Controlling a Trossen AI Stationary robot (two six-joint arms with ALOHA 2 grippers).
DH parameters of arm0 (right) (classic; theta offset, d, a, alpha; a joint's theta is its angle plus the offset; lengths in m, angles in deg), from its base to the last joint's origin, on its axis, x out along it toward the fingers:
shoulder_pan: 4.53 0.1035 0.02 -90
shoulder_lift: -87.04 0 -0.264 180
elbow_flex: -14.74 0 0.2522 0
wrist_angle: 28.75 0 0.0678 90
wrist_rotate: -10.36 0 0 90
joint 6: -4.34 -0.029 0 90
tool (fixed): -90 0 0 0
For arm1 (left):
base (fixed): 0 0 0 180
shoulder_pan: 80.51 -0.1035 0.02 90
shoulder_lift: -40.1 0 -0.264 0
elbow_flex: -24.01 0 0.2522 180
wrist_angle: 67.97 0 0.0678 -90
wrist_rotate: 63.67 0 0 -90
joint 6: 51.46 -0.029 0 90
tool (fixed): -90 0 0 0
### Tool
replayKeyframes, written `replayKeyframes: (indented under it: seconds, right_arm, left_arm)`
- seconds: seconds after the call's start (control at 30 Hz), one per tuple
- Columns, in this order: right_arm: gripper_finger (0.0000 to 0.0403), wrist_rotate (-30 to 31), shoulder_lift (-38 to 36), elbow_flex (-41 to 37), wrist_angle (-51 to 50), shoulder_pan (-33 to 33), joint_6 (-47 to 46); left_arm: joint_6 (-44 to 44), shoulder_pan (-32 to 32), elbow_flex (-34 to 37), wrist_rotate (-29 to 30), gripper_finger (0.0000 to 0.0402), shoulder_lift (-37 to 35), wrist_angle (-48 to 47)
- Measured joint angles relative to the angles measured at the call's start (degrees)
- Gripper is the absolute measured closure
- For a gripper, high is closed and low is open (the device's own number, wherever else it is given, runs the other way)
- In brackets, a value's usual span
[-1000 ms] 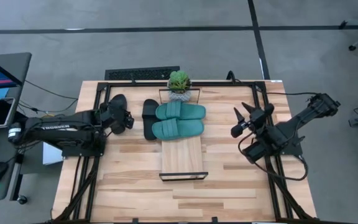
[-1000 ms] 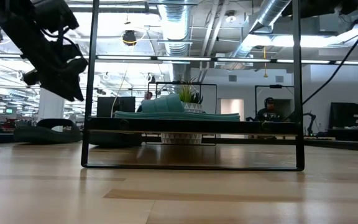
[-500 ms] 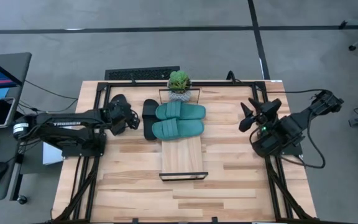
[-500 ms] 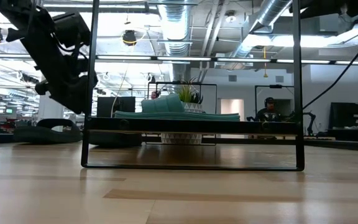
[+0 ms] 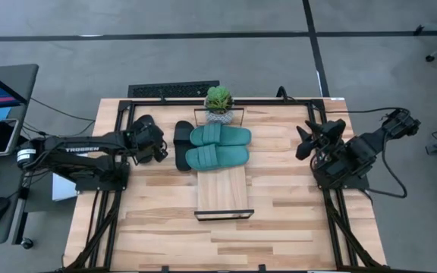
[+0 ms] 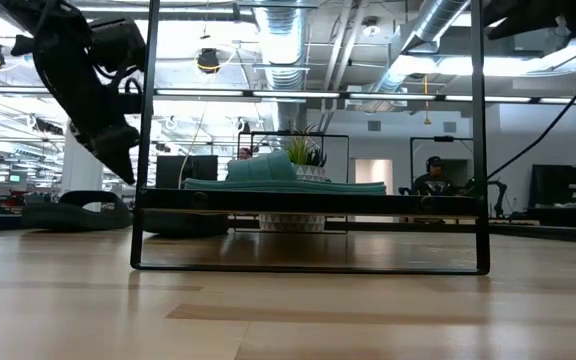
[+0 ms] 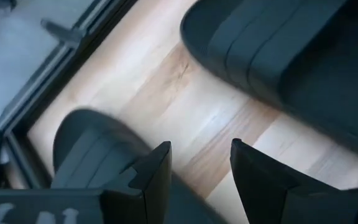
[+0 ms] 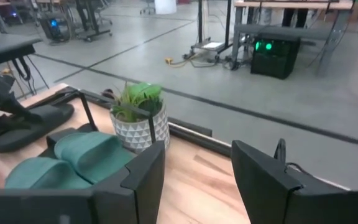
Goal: Pick and place slides into the shelf
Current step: Put the left black slide on the shelf
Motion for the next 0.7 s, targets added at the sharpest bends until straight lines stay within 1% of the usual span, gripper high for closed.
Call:
replayKeyframes:
  seconds: [0.07,0.17,0.3,0.4,0.53,0.63,0.7]
  right_arm:
    - [0.0227,-0.61,-0.54,0.00,0.12,0.00,0.01]
    - [0.0225,-1.26,-1.17,0.00,0.78,0.00,0.06]
    - [0.0225,-1.51,-1.55,0.00,1.47,-0.02,0.43]
    - [0.0225,-1.58,-1.50,0.00,1.51,0.00,0.43]
    - [0.0225,-1.63,-1.50,0.00,2.14,0.00,0.43]
    - [0.0227,-1.80,-1.50,0.00,2.40,0.00,0.47]
    - [0.0226,-1.81,-1.50,0.00,2.38,0.00,0.49]
  left_arm:
    - [5.27,-0.76,-0.56,-0.46,0.0246,-0.01,-1.65]
    - [14.49,-1.71,-0.41,-2.70,0.0246,0.00,-0.93]
    - [24.45,-1.78,-0.02,-3.40,0.0246,0.00,4.91]
    - [27.09,-1.78,-0.02,-3.78,0.0246,0.00,9.90]
    - [33.75,-1.78,0.01,-0.29,0.0246,0.00,11.72]
    - [41.37,-1.76,1.29,2.21,0.0246,-0.10,11.75]
    - [46.60,-1.53,3.05,2.72,0.0246,-0.40,12.02]
